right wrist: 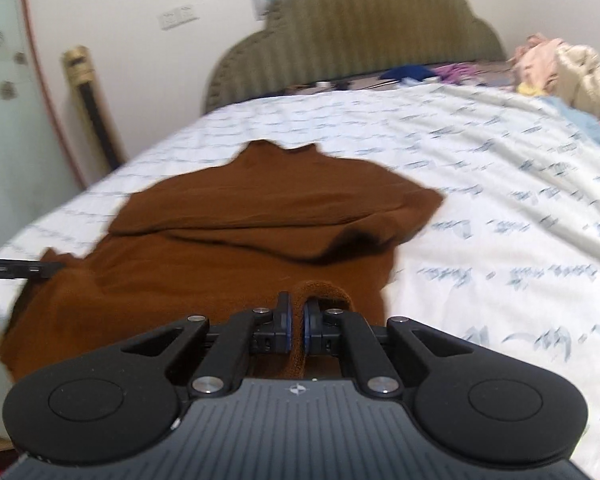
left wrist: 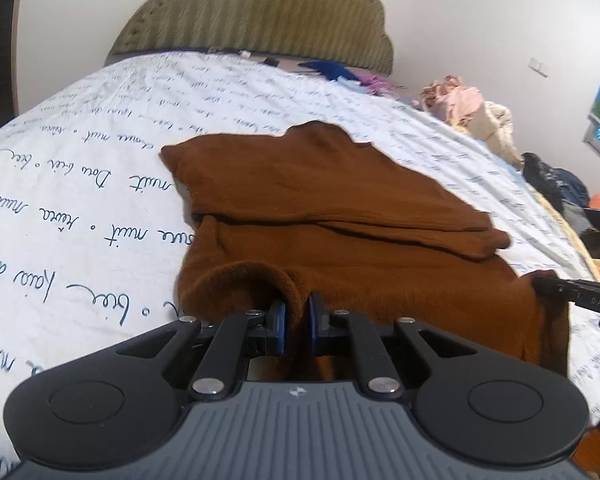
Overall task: Fold small clothes
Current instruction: 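Lift the hem with both tools and fold it toward the collar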
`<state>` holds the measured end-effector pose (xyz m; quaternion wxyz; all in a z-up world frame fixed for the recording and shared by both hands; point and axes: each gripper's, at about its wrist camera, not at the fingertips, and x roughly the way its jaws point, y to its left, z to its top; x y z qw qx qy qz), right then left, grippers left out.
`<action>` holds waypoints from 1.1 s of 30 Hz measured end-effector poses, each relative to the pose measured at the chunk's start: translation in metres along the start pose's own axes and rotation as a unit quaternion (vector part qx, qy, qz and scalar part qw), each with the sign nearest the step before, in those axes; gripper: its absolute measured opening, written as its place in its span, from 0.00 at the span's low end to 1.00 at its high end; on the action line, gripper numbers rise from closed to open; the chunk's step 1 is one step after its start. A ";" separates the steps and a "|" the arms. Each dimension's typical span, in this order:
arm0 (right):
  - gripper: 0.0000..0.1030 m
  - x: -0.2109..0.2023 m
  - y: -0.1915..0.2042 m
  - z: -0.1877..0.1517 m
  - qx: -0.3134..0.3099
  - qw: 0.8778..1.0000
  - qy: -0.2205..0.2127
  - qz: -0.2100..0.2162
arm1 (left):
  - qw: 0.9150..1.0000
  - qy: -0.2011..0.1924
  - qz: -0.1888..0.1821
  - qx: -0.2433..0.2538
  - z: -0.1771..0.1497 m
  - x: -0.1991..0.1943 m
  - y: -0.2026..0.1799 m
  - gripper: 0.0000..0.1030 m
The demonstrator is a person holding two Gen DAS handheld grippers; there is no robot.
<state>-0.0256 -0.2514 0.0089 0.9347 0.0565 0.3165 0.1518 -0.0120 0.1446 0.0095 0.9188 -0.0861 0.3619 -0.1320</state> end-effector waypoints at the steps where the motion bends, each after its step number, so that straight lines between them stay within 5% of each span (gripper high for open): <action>1: 0.09 0.007 -0.001 0.002 -0.005 1.000 0.000 -0.014 | 1.000 0.006 0.001 -0.002 0.001 0.006 0.002 0.11; 7: 0.19 0.030 -0.014 -0.004 0.040 0.999 0.031 -0.008 | 0.999 0.038 -0.012 -0.024 -0.006 0.015 0.008 0.13; 9: 0.39 0.025 -0.013 -0.010 0.044 0.998 0.033 0.002 | 0.999 0.039 -0.015 -0.026 -0.012 0.009 0.010 0.18; 12: 0.49 0.013 -0.011 -0.020 0.046 0.998 0.037 0.010 | 0.999 0.037 -0.003 -0.030 -0.023 0.000 0.014 0.34; 15: 0.50 0.001 -0.011 -0.032 0.057 0.997 0.052 0.026 | 0.999 0.035 0.002 -0.039 -0.035 -0.009 0.020 0.42; 20: 0.50 -0.015 -0.008 -0.058 0.082 0.990 0.088 0.074 | 0.996 0.049 -0.041 -0.069 -0.059 -0.022 0.029 0.45; 28: 0.52 -0.017 -0.003 -0.075 0.164 0.973 0.085 0.138 | 0.993 0.024 -0.088 -0.071 -0.076 -0.022 0.014 0.70; 33: 0.56 -0.015 -0.010 -0.080 0.198 0.965 0.071 0.160 | 0.995 0.017 -0.083 -0.058 -0.076 -0.018 0.008 0.70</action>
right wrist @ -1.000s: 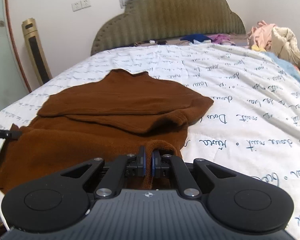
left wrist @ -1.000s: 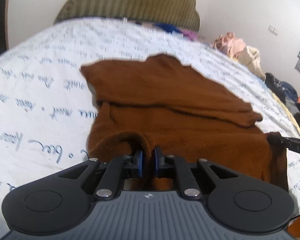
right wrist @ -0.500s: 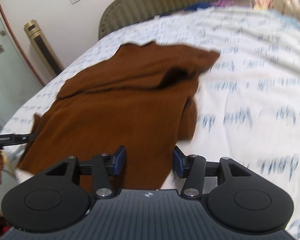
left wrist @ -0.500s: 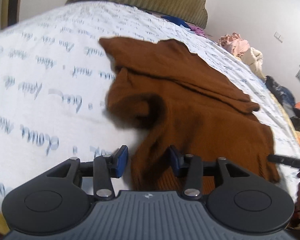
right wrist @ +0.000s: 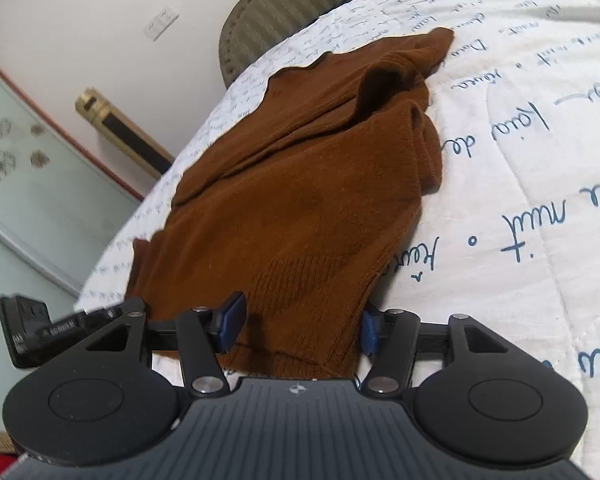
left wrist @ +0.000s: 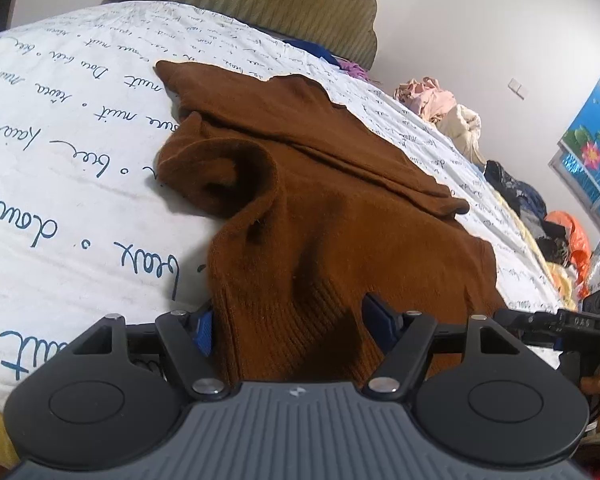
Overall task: Fold small clothes
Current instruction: 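Lift the hem with both tools and fold it toward the collar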
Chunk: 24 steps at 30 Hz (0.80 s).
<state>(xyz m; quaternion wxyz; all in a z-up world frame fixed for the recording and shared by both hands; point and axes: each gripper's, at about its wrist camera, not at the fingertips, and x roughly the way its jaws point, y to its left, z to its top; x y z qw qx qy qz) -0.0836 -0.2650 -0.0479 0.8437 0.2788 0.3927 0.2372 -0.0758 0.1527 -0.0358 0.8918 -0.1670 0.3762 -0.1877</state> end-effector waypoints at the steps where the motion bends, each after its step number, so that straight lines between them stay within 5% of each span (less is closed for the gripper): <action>1: 0.56 0.000 0.001 -0.001 -0.004 1.000 -0.001 0.000 | 1.000 0.002 0.001 0.005 -0.001 0.000 -0.001 0.70; 4: 0.48 0.000 0.011 -0.003 -0.045 0.999 0.002 -0.017 | 1.000 0.009 -0.004 0.014 -0.002 -0.001 -0.005 0.70; 6: 0.28 0.002 0.011 -0.003 -0.040 0.999 0.010 -0.010 | 1.000 0.009 -0.011 0.011 -0.004 -0.001 -0.003 0.70; 8: 0.19 0.006 0.004 -0.003 -0.016 1.000 0.016 0.002 | 1.000 0.008 -0.019 0.000 -0.004 -0.001 0.001 0.70; 12: 0.12 0.005 -0.003 -0.003 0.009 1.000 0.009 0.007 | 0.998 0.006 -0.050 -0.038 -0.003 -0.004 0.011 0.69; 13: 0.12 0.005 -0.002 -0.003 0.007 1.000 0.006 0.005 | 0.998 0.003 -0.049 -0.042 -0.003 -0.004 0.012 0.64; 14: 0.12 0.005 0.001 -0.003 0.003 1.000 0.004 0.003 | 0.998 0.006 -0.045 -0.038 -0.003 -0.003 0.012 0.47; 17: 0.12 0.004 0.008 -0.001 -0.009 1.000 -0.002 0.005 | 0.998 0.018 -0.037 -0.055 -0.001 0.001 0.017 0.16; 20: 0.11 0.000 0.015 0.003 -0.019 1.000 -0.014 0.008 | 0.995 0.016 -0.045 -0.085 0.001 0.001 0.022 0.09; 24: 0.11 -0.010 0.025 0.009 -0.038 0.999 -0.029 0.017 | 0.998 -0.010 -0.028 -0.051 0.006 -0.014 0.002 0.09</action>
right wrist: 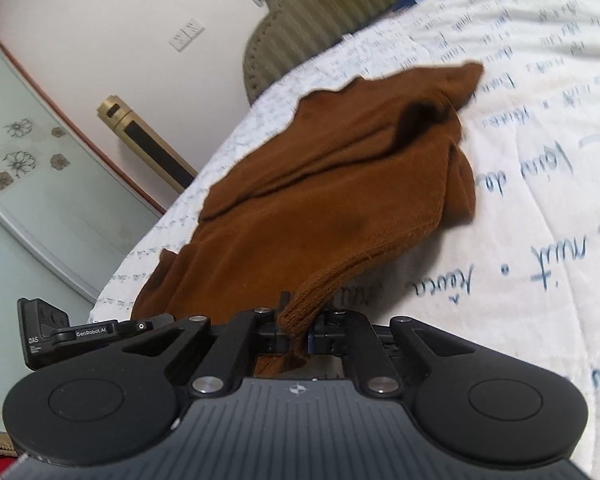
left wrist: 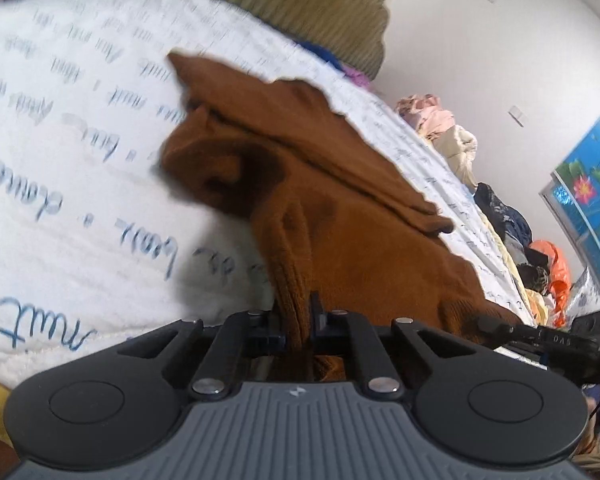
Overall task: Fold small clothes
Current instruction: 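Lift the hem with both tools and fold it toward the collar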
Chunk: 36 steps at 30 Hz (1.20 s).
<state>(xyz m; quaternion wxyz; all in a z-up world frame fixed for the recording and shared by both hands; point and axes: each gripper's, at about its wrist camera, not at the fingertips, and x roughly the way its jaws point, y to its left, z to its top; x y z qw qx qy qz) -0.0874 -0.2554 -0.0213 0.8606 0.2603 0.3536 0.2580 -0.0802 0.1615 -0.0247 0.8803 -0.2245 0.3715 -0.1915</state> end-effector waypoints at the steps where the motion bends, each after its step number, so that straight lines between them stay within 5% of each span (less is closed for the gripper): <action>1: 0.11 -0.003 0.004 0.002 -0.009 1.000 -0.004 0.000 | 1.000 -0.008 -0.001 0.010 0.002 -0.005 -0.007 0.09; 11: 0.11 -0.046 0.035 0.024 -0.064 0.996 -0.059 0.026 | 0.993 -0.077 -0.026 0.083 0.022 -0.055 -0.054 0.09; 21: 0.11 -0.060 0.033 0.030 -0.063 0.995 -0.075 0.016 | 0.997 -0.071 -0.035 0.022 0.025 -0.050 -0.028 0.09; 36: 0.11 -0.055 0.022 0.030 -0.029 0.996 -0.078 0.028 | 0.990 -0.115 -0.009 0.085 0.031 -0.059 -0.055 0.09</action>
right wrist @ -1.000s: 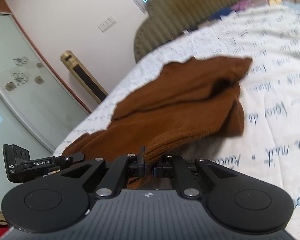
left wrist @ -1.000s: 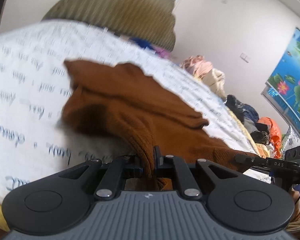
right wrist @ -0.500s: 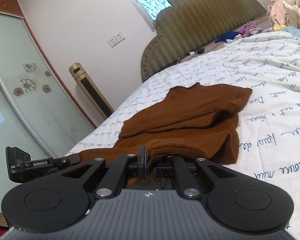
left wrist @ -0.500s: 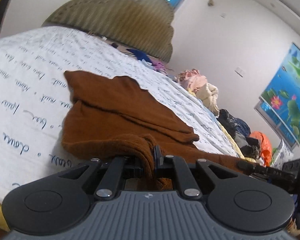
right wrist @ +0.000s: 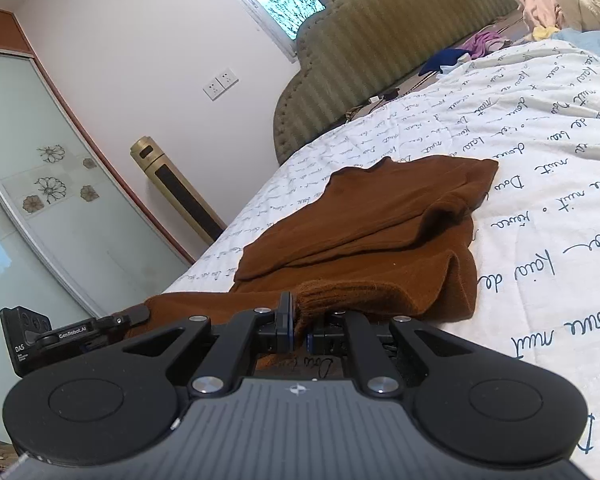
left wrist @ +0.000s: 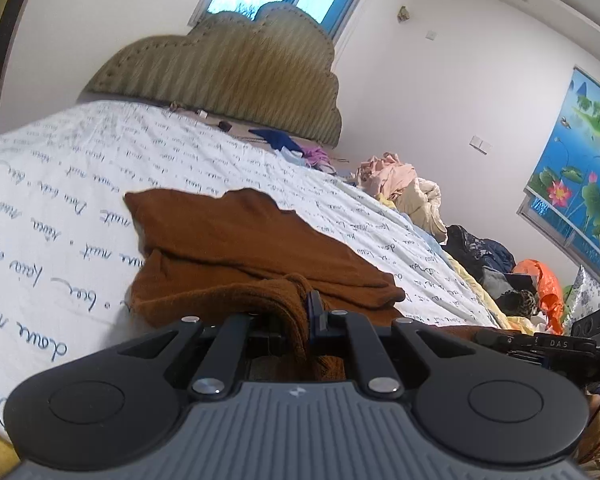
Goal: Fold small clothes
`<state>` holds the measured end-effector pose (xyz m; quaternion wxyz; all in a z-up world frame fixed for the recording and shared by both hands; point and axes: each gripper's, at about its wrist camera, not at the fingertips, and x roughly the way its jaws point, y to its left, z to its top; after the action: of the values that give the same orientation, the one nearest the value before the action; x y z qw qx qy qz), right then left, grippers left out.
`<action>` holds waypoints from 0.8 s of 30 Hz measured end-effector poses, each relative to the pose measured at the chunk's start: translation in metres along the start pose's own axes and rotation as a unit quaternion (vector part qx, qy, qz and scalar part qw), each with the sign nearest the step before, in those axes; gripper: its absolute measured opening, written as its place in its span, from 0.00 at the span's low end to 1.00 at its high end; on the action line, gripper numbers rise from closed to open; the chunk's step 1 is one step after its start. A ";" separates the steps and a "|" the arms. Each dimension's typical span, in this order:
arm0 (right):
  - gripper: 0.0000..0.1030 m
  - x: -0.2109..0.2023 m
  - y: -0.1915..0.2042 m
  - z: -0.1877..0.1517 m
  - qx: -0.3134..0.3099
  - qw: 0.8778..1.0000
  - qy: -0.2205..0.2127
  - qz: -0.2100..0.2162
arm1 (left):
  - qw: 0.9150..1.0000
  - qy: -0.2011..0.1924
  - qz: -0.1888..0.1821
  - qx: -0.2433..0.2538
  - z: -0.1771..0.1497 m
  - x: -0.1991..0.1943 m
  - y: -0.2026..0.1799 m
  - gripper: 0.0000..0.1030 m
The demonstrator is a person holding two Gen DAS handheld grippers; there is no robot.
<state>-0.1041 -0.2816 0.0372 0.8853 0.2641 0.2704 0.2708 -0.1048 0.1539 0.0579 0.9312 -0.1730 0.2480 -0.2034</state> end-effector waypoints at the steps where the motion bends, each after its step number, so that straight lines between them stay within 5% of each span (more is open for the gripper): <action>1: 0.11 -0.001 0.001 0.000 -0.002 1.000 0.000 0.001 | 1.000 -0.001 0.000 0.001 0.001 -0.001 -0.001 0.09; 24: 0.11 0.013 -0.014 0.045 0.053 0.996 -0.038 0.059 | 1.000 -0.029 -0.004 0.001 0.046 0.016 -0.002 0.09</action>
<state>-0.0626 -0.2978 0.0567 0.8621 0.3366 0.2342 0.2977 -0.0682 0.1553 0.0900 0.9375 -0.1791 0.2199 -0.2018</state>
